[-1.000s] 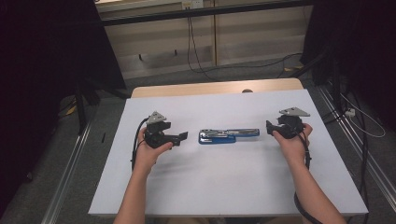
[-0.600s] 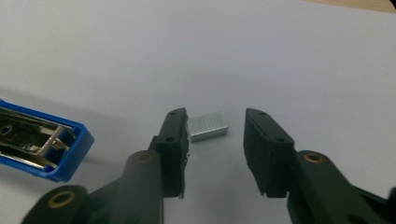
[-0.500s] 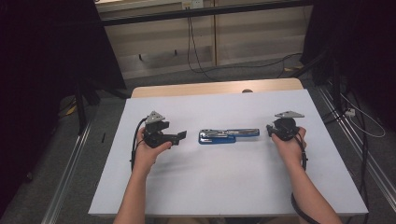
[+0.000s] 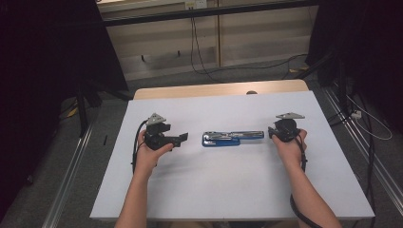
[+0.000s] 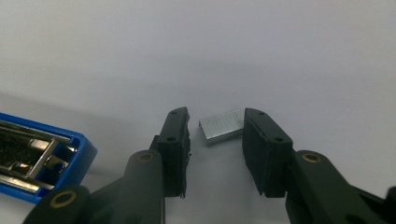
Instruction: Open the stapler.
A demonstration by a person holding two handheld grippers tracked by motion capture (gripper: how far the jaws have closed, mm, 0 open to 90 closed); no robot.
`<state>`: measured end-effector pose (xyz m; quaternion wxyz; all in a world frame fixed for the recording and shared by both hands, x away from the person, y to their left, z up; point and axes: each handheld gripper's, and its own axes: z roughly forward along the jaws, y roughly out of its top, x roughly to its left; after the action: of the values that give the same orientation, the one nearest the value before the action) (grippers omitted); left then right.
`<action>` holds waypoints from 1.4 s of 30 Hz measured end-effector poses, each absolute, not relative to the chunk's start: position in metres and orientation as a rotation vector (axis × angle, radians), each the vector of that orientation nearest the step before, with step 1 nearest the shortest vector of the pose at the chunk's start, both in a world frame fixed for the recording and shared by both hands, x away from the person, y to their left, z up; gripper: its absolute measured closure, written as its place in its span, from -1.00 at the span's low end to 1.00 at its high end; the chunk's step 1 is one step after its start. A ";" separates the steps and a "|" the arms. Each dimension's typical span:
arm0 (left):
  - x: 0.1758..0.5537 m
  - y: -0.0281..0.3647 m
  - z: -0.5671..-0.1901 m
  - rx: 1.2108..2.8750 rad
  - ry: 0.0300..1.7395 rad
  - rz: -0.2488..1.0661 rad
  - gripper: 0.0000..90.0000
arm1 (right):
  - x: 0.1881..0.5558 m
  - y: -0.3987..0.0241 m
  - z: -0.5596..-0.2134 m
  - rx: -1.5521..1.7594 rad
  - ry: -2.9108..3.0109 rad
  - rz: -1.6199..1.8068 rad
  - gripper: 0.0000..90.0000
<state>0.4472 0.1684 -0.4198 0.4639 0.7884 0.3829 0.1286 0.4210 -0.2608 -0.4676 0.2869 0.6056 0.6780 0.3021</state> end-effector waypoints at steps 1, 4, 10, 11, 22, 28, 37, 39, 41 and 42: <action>0.447 0.168 -0.420 1.940 0.937 0.316 -0.76 | 0.422 -0.261 -0.467 1.624 1.804 0.807 0.31; 0.447 0.168 -0.420 1.950 0.930 0.318 -0.76 | 0.424 -0.262 -0.468 1.635 1.795 0.806 0.27; 0.448 0.166 -0.421 1.947 0.934 0.314 -0.75 | 0.427 -0.262 -0.467 1.646 1.785 0.794 0.37; 0.448 0.166 -0.421 1.946 0.934 0.313 -0.75 | 0.427 -0.263 -0.467 1.648 1.783 0.793 0.40; 0.449 0.168 -0.422 1.948 0.940 0.316 -0.75 | 0.427 -0.269 -0.466 1.633 1.809 0.797 0.47; 0.450 0.169 -0.423 1.957 0.940 0.313 -0.75 | 0.425 -0.273 -0.463 1.634 1.788 0.811 0.34; 0.451 0.169 -0.423 1.957 0.938 0.314 -0.75 | 0.425 -0.269 -0.465 1.658 1.795 0.771 0.41; 0.450 0.168 -0.424 1.952 0.946 0.308 -0.75 | 0.425 -0.268 -0.466 1.665 1.782 0.795 0.46; 0.451 0.168 -0.424 1.951 0.947 0.307 -0.75 | 0.425 -0.268 -0.466 1.662 1.788 0.796 0.56; 0.451 0.168 -0.424 1.953 0.946 0.307 -0.75 | 0.426 -0.268 -0.466 1.665 1.794 0.801 0.61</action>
<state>0.4506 0.1680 -0.4242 0.4575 0.7924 0.3837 0.1247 0.4255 -0.2677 -0.4659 0.2795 0.6207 0.6689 0.2986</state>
